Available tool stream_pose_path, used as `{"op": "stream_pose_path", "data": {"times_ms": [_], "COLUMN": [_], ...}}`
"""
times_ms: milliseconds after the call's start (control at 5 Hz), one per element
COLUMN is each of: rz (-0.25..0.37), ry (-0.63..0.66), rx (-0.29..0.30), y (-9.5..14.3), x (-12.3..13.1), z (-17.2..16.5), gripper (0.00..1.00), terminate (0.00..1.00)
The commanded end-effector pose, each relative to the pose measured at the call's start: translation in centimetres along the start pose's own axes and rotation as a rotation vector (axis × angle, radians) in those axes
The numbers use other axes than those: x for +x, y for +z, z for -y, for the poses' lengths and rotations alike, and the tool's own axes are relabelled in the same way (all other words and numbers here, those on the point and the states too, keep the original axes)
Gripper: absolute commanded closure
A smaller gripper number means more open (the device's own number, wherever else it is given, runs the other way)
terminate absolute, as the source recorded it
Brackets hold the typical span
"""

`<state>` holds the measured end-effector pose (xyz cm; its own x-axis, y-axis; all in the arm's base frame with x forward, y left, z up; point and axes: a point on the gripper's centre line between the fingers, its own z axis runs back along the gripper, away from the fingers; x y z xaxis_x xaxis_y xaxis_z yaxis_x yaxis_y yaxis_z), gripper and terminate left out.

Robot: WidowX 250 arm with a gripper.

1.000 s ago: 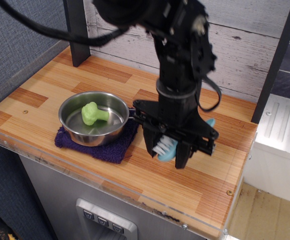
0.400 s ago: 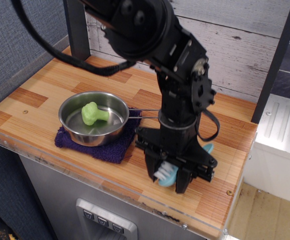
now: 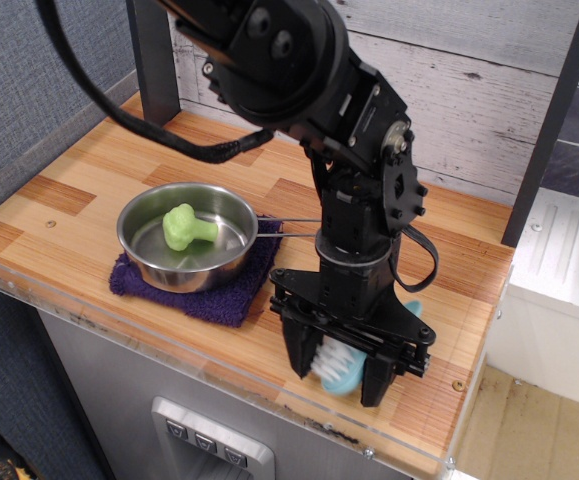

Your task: Move the brush nearby the lower right corner.

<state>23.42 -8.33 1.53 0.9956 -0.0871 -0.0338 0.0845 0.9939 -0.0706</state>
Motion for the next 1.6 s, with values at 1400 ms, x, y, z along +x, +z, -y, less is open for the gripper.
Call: {"op": "stream_pose_path", "data": {"times_ms": [1400], "rz": [0.201], "ry": [-0.017], "rx": [0.025], "y": [12.9], "x": [2.6], "z": [-13.7], "gripper": [0.00], "terminate": [0.00]}}
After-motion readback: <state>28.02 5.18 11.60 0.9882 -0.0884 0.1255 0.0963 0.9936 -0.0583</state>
